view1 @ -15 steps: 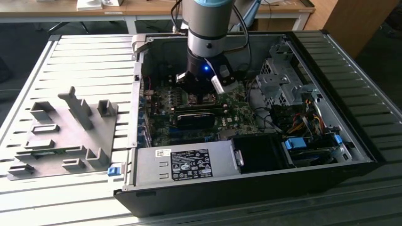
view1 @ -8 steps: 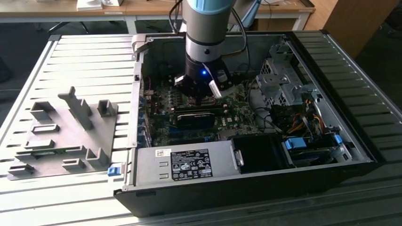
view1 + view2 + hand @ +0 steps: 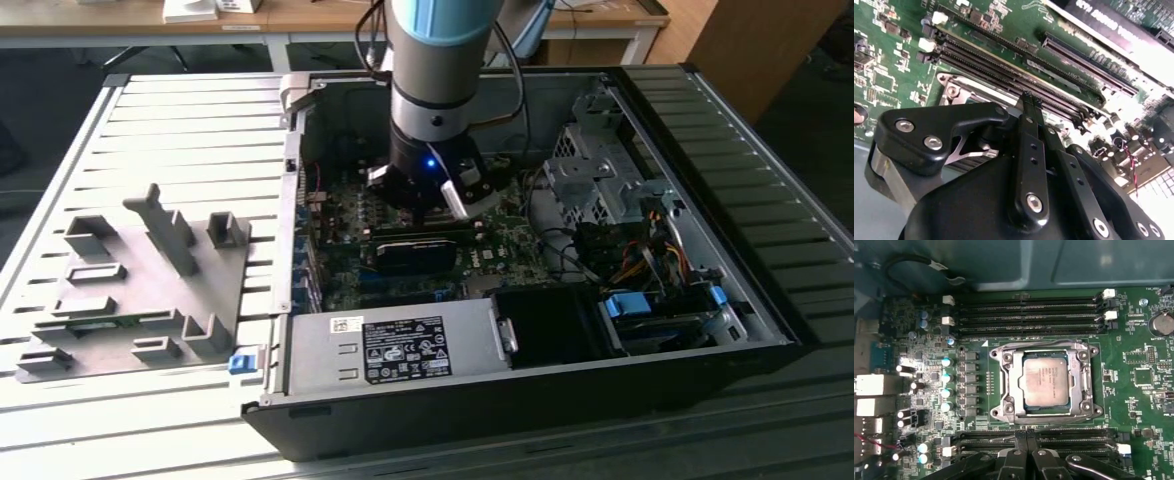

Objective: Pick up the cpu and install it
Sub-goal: 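Install the second cpu locking lever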

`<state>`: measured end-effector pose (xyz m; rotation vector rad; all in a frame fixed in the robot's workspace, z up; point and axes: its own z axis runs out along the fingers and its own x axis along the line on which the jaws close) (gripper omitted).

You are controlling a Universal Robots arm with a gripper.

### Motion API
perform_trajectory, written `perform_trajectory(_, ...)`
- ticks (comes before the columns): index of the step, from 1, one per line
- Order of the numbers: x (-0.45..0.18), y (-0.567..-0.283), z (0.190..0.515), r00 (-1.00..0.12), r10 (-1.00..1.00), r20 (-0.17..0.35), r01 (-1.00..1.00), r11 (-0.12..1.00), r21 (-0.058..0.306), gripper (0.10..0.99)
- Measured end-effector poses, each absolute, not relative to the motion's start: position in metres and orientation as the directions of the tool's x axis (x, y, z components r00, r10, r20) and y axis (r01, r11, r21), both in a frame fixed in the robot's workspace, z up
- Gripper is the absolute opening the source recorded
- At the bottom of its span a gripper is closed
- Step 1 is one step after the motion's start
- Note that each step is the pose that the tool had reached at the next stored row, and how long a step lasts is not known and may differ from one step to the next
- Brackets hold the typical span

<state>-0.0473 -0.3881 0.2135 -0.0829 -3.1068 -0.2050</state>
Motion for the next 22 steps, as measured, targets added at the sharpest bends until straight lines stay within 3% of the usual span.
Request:
perform_trajectory(15, -0.063, -0.395, 0.209, -0.998, 0.049, 0.027, 0.054, 0.976, 0.21, 0.106)
perform_trajectory(22, -0.065, -0.395, 0.204, -0.999, 0.049, 0.024, 0.053, 0.974, 0.22, 0.106)
